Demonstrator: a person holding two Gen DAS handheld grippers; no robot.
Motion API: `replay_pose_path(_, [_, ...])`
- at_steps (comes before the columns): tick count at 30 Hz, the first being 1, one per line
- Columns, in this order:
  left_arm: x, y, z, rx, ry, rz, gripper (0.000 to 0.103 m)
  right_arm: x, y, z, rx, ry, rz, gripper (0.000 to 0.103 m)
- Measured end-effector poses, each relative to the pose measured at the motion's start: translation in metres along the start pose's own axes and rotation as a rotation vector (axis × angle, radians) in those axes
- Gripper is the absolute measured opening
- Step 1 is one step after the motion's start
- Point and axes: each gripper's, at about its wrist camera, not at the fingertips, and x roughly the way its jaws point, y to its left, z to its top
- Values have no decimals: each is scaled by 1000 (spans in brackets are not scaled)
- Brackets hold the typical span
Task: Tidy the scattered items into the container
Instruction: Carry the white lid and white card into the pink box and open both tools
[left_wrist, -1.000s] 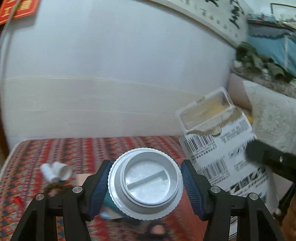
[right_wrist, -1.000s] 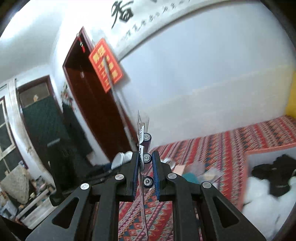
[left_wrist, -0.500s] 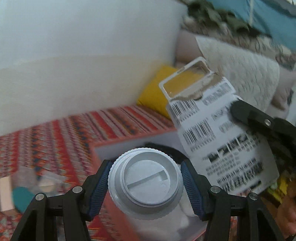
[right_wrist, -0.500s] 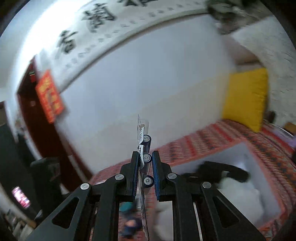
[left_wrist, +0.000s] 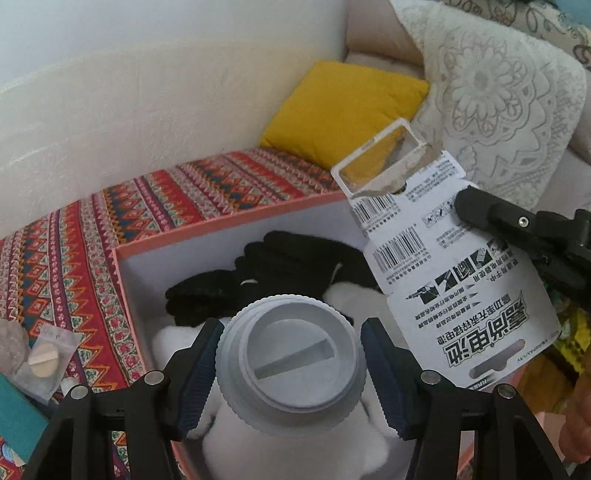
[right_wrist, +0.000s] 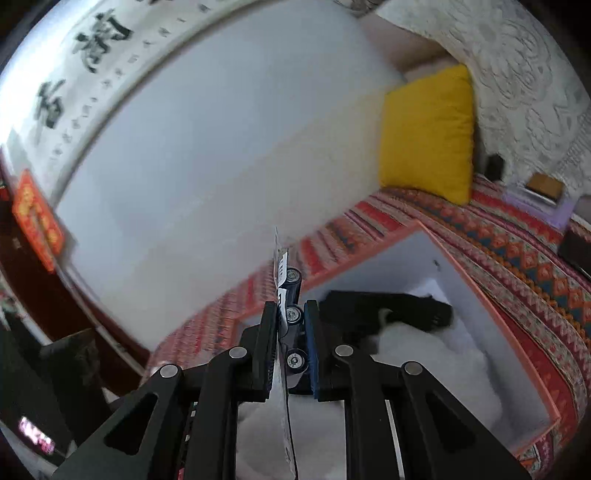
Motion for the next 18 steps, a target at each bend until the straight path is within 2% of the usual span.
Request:
replay_pose_path(1, [2, 2, 0, -8, 10, -1, 65, 4, -1, -2, -5, 7, -46, 32])
replay_pose_path(2, [2, 5, 1, -18, 18, -8, 65, 6, -1, -3, -16, 7, -91, 52])
replay_pose_path(3, [1, 7, 1, -27, 22, -15, 65, 4, 1, -3, -37, -6, -122, 60])
replay_pose_path(8, [-23, 15, -1, -42, -33, -9, 76, -1, 14, -5, -66, -35, -126, 62])
replay_pose_path(14, [-53, 23, -10, -41, -84, 55, 76, 4, 42, -13, -111, -31, -91, 62])
replay_pose_path(18, [-73, 28, -15, -40, -118, 97, 76, 3, 70, -18, -159, -43, -80, 67])
